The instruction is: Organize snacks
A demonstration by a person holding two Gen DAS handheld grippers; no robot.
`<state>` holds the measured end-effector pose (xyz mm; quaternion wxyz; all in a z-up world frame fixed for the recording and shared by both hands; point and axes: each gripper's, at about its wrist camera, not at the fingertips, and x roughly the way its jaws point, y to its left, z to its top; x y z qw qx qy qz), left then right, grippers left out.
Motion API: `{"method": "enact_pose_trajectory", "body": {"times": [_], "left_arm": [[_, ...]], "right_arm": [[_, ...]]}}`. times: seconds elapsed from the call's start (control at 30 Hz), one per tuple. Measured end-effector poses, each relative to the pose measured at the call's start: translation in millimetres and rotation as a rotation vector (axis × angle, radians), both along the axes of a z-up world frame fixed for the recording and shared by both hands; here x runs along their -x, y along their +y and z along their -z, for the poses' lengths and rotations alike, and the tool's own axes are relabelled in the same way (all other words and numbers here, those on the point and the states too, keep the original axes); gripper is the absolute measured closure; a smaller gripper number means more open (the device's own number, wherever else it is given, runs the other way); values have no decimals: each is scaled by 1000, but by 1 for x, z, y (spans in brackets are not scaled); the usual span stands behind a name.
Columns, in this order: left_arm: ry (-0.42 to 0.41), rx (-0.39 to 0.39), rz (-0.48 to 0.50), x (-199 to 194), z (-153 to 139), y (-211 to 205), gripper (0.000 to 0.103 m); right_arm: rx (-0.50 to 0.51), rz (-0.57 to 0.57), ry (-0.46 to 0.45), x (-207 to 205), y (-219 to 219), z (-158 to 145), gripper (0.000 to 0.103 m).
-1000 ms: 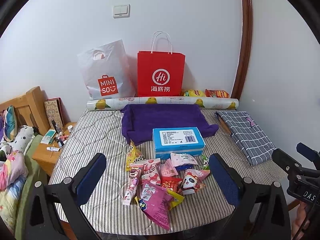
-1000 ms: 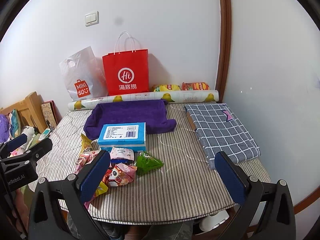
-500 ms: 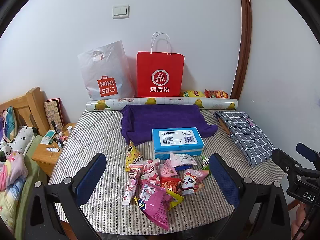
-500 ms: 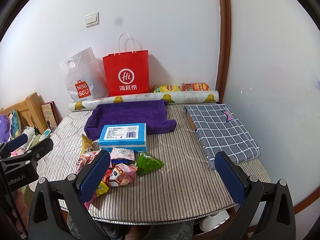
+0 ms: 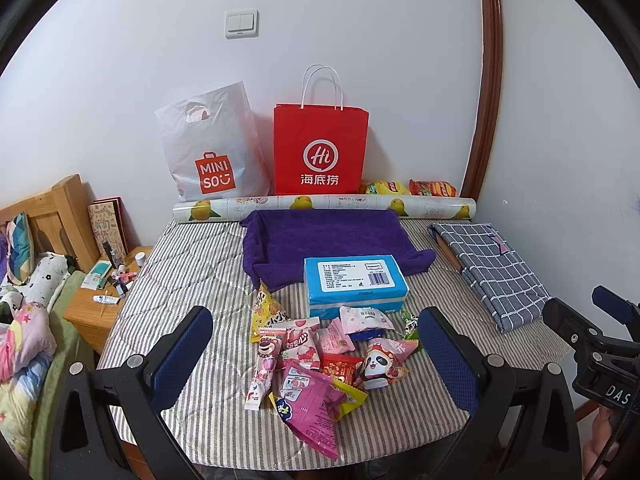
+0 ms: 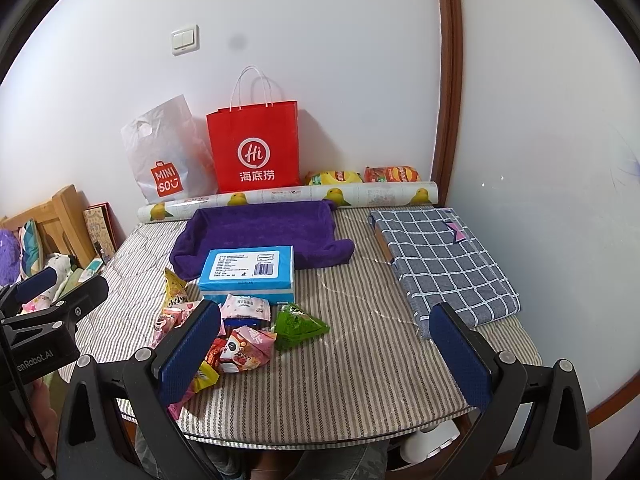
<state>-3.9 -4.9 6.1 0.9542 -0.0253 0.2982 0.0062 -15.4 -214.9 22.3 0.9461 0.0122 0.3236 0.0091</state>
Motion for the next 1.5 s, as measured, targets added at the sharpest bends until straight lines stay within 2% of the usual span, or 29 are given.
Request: {"method": "enact_pose_trajectory", "body": {"times": [1.17,1.37,1.5], "left_arm": [[8,-2,3,0,1,0,0],[47,-25,4,-2,17,2,0],[100,-27,-8,-6,38,9,0]], "right_arm": [[-7,-17,-13,2,5,5,0],[-8,-27,16,-1,6,20,0],[-16,-35,39,-6,5,34,0]]}}
